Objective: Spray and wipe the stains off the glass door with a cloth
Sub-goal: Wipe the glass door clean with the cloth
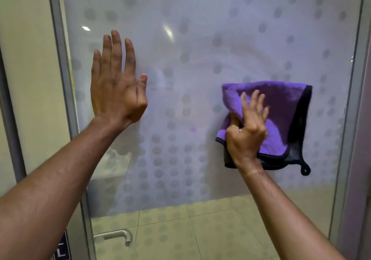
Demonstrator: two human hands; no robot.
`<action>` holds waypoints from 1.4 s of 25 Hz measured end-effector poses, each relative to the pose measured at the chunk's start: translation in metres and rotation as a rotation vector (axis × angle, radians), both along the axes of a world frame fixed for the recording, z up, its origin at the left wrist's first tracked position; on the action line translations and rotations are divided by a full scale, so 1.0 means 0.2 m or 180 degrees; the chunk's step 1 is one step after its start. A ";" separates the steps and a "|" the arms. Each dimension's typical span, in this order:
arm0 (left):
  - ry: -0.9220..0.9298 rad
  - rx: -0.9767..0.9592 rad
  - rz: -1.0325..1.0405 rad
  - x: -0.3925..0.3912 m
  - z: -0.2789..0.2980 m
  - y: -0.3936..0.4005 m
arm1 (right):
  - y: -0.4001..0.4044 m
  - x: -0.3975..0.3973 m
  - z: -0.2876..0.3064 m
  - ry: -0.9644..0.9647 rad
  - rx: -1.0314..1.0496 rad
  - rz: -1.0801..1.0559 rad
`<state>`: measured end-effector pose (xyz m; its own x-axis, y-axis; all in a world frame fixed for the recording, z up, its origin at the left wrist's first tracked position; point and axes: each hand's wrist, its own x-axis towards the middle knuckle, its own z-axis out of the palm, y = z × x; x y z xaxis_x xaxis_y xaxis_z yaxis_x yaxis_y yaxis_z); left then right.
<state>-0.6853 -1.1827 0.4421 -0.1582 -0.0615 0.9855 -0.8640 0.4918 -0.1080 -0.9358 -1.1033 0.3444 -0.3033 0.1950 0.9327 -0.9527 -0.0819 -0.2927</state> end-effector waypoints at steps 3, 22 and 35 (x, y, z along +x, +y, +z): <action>-0.0007 -0.0018 -0.0019 -0.01 0.00 0.00 | -0.03 0.23 -0.02 0.0690 0.0283 0.0141; -0.0015 -0.0042 -0.0049 0.02 0.00 0.00 | 0.05 0.17 -0.29 0.1924 0.1340 0.0364; -0.0020 -0.0030 -0.0192 0.02 0.00 -0.02 | 0.04 -0.15 0.29 -0.0911 -0.0600 0.0406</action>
<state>-0.6807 -1.1877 0.4418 -0.1677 -0.0424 0.9849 -0.8321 0.5419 -0.1183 -0.9666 -1.0961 0.4032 -0.5799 0.2992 0.7578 -0.8130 -0.2729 -0.5144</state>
